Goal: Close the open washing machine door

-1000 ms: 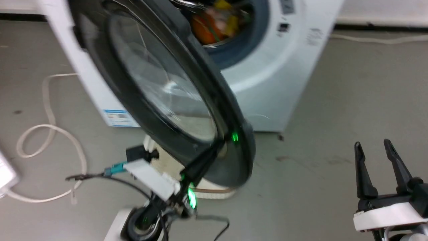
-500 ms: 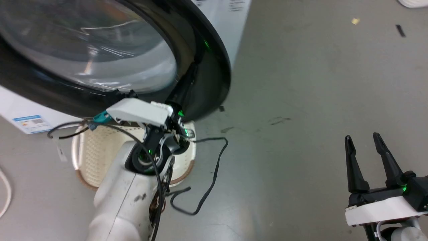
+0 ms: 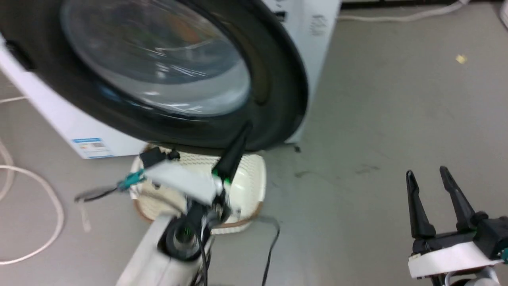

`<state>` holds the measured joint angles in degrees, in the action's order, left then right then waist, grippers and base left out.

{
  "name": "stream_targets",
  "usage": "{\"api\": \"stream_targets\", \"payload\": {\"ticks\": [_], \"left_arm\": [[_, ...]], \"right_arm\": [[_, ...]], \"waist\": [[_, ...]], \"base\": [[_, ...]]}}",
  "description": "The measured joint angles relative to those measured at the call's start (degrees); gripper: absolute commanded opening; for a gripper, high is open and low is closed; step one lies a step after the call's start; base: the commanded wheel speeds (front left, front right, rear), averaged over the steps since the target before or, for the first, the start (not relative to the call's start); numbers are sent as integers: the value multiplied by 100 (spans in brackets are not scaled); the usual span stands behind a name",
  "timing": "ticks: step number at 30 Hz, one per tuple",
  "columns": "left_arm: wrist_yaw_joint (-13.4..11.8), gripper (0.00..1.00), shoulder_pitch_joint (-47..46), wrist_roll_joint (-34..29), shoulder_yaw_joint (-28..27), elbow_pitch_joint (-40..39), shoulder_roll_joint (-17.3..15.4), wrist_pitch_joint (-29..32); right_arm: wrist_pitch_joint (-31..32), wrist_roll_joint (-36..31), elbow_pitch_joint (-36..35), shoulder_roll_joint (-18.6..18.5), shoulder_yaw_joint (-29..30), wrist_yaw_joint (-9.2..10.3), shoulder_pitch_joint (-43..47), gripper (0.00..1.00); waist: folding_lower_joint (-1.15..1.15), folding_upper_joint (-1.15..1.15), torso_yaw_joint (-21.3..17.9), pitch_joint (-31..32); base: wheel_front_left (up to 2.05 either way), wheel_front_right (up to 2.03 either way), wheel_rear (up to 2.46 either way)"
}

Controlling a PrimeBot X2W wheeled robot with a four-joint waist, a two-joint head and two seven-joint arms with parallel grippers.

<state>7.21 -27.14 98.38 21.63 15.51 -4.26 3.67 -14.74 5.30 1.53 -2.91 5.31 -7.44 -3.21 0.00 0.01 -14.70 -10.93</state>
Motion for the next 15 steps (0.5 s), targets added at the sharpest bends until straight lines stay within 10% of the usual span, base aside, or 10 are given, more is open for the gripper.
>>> {"api": "stream_targets", "payload": {"ticks": [3,4,5,6,10,15], "left_arm": [[1,0,556,-849,245,-611,-400,-223],[1,49,728,-1205,310,-772,-582,-434],[1,49,873,-1613,352,-879,-769,-714],[1,100,1010,-2092,405,-943,-980,-1040],[-42,100,1415,-3858,403,-949,-1641,-1784],[-744,100,1856,-6204,-237,-1360,-1731,-1838]], "right_arm": [[0,-89,-11,1,-8,0,119,100],[0,-93,-11,0,-16,0,156,100],[0,-113,-13,2,-33,0,188,100],[0,-136,-14,0,-43,0,214,100],[0,-148,-14,2,-103,0,296,100],[0,-148,-15,2,-169,0,422,100]], "waist": [[0,0,283,190],[0,0,380,259],[0,0,474,327],[-1,0,569,398],[0,0,897,677],[-1,-1,1213,973]], "base": [[0,0,0],[0,0,0],[0,0,0],[0,0,0],[0,0,0],[0,0,0]]}}
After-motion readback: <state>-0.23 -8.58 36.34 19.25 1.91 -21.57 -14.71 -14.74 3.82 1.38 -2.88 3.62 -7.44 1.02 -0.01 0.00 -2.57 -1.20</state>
